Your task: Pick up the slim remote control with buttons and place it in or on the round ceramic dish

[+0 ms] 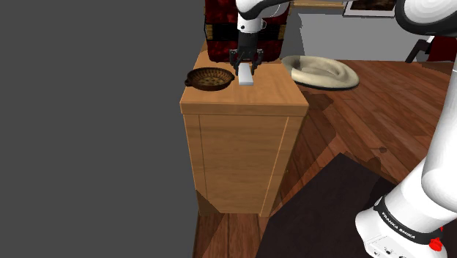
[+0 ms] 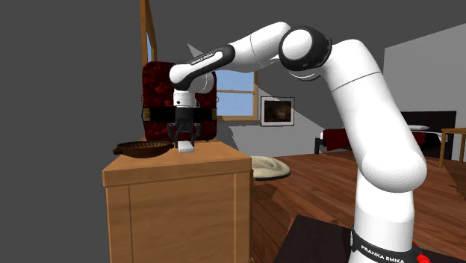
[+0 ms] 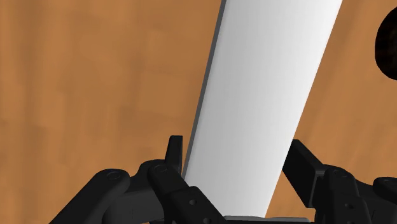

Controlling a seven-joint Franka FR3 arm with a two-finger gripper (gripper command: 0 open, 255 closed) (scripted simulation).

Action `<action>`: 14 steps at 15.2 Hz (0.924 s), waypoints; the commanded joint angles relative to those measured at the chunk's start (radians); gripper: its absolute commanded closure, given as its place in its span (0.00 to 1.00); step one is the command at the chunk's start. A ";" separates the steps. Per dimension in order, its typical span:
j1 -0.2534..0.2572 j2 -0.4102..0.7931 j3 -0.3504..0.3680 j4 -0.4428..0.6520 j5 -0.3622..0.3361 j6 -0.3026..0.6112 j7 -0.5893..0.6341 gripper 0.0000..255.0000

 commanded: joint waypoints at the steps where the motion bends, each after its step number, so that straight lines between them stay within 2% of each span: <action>1: 0.000 -0.001 0.000 0.011 0.000 -0.013 0.000 1.00; 14: 0.003 0.009 0.001 0.200 -0.001 -0.193 0.002 1.00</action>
